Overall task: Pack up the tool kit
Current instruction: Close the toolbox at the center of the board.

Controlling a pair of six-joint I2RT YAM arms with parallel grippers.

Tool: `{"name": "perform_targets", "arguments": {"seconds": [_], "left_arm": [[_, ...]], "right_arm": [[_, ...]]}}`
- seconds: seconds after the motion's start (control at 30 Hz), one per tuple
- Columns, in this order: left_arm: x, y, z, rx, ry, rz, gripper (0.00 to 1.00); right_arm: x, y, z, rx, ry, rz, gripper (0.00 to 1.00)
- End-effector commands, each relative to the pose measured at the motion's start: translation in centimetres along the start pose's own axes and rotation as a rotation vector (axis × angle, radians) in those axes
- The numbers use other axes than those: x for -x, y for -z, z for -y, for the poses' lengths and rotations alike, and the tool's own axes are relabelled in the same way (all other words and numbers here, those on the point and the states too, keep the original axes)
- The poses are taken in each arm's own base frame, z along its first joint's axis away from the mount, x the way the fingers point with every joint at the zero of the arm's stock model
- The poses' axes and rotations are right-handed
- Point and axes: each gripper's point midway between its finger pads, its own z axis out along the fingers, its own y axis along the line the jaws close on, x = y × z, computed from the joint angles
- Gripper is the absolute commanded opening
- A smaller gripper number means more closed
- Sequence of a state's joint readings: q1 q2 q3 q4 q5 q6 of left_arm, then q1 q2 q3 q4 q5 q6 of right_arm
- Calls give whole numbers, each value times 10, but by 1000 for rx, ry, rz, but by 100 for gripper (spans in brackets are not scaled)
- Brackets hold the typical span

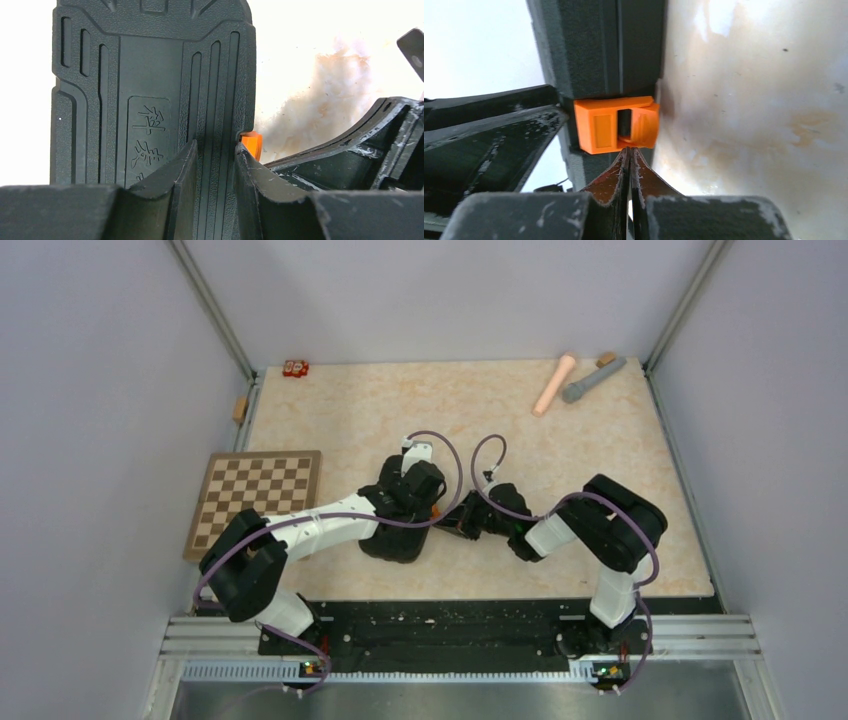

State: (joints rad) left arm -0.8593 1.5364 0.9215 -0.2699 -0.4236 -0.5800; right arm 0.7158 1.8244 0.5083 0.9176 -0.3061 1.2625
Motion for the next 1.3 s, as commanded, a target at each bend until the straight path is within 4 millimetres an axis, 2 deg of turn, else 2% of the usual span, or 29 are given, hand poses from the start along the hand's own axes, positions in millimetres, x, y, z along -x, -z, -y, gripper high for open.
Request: {"name": "perform_targets", "arguments": {"seconds": [0.0, 0.27, 0.53, 0.7, 1.03, 1.2, 1.27], "left_arm": [[-108, 4, 1, -61, -40, -381, 33], [-108, 4, 2, -65, -38, -381, 33], [-104, 6, 6, -86, -29, -367, 33], [-99, 9, 12, -125, -14, -352, 33], [-102, 11, 26, -205, 0, -363, 33], [-94, 15, 27, -213, 6, -336, 35], [-82, 18, 23, -193, 4, -293, 38]], "right_arm": [[17, -7, -2, -39, 61, 45, 1], [25, -3, -2, -50, 89, 73, 0], [29, -12, -12, -22, 121, 61, 0], [29, -17, -9, -36, 134, 50, 0], [28, -34, -7, -25, 148, 11, 0], [30, -30, -12, -14, 163, 17, 0], [37, -22, -16, -29, 184, 37, 1]]}}
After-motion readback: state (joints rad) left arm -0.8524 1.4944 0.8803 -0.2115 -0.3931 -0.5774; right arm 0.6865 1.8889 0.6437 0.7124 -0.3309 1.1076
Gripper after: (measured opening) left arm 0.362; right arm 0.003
